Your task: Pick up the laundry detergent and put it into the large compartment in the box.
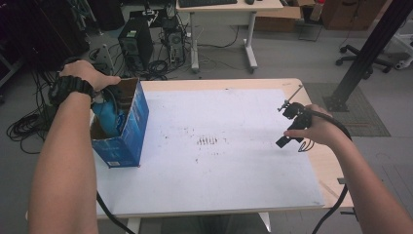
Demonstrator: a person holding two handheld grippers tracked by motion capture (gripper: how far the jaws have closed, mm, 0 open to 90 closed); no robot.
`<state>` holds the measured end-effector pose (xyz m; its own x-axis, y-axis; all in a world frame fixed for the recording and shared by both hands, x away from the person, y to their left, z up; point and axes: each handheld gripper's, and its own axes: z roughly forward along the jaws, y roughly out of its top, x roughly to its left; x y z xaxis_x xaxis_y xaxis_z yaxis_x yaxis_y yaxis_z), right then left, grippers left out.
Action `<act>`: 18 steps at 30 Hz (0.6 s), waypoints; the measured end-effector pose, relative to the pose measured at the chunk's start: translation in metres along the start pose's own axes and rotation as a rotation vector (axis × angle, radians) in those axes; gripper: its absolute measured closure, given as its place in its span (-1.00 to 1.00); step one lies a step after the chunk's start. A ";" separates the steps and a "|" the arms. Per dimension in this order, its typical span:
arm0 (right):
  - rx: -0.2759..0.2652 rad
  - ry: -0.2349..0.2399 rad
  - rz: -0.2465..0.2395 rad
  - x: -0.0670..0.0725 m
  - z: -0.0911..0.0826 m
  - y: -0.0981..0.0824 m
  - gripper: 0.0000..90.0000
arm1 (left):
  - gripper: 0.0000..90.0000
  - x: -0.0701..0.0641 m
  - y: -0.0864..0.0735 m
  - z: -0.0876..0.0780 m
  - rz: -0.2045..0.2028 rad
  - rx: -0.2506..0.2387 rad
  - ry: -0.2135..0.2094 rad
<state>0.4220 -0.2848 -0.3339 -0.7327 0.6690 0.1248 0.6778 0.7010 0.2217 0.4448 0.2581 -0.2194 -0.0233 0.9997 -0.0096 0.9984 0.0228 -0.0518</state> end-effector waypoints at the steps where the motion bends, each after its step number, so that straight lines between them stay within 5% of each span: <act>1: 0.001 0.000 -0.002 0.000 0.000 0.000 -0.70 | -0.17 0.000 0.000 0.001 -0.002 -0.002 0.000; 18: 0.003 0.000 0.001 0.000 0.001 0.000 -0.70 | -0.17 0.001 0.002 0.018 0.002 0.016 -0.009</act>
<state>0.4218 -0.2849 -0.3352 -0.7319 0.6697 0.1254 0.6789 0.7009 0.2188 0.4463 0.2588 -0.2374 -0.0219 0.9996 -0.0189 0.9975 0.0206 -0.0680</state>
